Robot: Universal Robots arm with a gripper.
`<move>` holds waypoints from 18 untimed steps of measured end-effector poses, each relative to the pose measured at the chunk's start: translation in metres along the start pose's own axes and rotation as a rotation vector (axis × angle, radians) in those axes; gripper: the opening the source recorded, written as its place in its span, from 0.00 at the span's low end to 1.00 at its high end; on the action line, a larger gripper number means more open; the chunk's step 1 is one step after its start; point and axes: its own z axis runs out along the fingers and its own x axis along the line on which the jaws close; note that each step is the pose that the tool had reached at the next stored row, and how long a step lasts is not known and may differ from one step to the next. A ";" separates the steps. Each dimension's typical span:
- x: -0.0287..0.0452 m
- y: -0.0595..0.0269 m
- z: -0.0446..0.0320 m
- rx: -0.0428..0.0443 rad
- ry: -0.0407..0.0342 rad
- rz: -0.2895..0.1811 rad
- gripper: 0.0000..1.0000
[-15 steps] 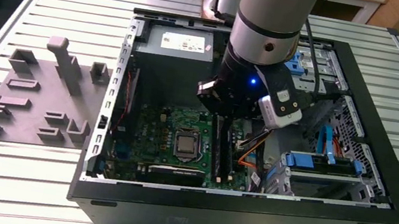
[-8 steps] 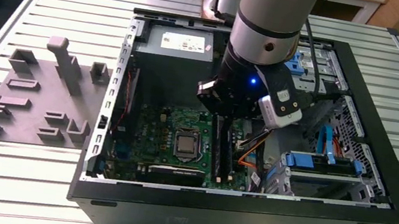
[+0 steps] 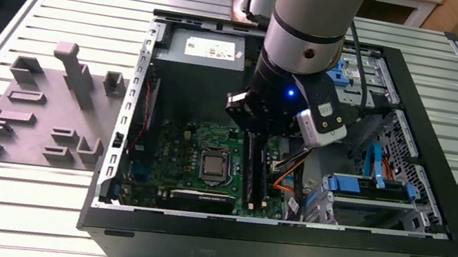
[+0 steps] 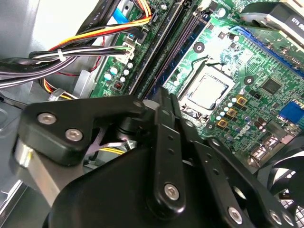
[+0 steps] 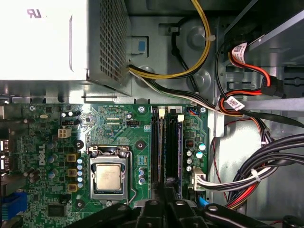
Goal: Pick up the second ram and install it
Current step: 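Press down the second ram until it locks into place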
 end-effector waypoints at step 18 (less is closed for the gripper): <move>-0.0001 0.0004 0.0097 0.0000 0.0000 0.000 0.31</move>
